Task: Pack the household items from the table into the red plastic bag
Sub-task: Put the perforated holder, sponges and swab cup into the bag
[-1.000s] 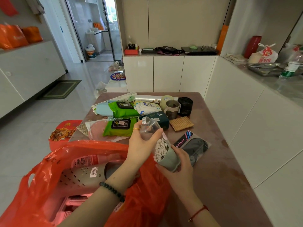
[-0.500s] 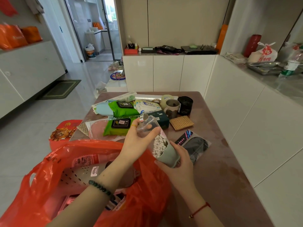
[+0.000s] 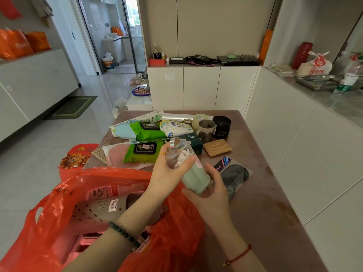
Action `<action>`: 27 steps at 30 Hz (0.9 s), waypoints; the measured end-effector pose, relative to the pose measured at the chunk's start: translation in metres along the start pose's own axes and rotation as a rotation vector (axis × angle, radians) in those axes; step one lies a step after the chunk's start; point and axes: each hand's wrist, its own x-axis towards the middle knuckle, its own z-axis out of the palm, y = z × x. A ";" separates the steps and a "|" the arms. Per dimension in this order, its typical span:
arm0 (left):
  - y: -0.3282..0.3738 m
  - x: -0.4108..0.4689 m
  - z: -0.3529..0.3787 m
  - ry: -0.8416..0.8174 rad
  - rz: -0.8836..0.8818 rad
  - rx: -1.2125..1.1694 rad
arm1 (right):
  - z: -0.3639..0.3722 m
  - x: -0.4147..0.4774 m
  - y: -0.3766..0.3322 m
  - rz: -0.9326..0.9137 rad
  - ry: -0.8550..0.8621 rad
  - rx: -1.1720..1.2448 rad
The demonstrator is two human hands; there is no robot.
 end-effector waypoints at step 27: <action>-0.026 -0.069 -0.182 -0.039 0.123 0.716 | 0.121 -0.007 0.000 0.101 -0.680 -0.130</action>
